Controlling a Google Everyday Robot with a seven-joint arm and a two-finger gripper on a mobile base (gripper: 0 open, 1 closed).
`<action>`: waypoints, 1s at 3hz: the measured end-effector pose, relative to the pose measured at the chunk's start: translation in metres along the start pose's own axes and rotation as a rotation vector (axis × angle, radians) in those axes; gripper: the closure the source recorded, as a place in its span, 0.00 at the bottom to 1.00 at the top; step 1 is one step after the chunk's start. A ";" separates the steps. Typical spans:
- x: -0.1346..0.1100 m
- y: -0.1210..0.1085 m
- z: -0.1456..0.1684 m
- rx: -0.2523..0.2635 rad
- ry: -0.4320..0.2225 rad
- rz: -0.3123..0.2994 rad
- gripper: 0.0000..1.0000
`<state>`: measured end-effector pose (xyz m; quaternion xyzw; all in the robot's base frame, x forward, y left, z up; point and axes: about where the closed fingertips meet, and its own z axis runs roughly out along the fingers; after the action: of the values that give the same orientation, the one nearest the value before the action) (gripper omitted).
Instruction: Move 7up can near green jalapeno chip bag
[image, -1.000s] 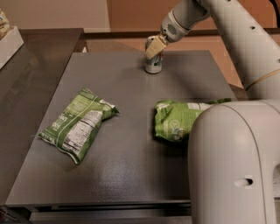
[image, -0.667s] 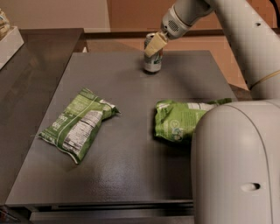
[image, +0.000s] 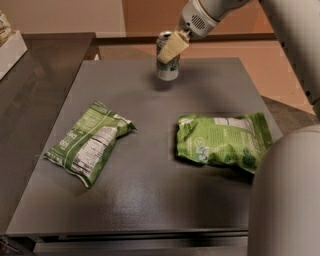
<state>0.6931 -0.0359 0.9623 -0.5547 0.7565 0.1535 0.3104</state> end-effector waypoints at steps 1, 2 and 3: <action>-0.004 0.042 0.001 -0.043 0.004 -0.081 1.00; -0.003 0.081 0.015 -0.100 0.007 -0.131 1.00; -0.006 0.103 0.027 -0.149 0.007 -0.154 1.00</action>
Offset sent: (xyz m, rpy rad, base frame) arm -0.1105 0.0566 -0.0348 -0.0345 0.0160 0.2469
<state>0.6065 0.0186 0.9339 -0.6334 0.6991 0.1833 0.2765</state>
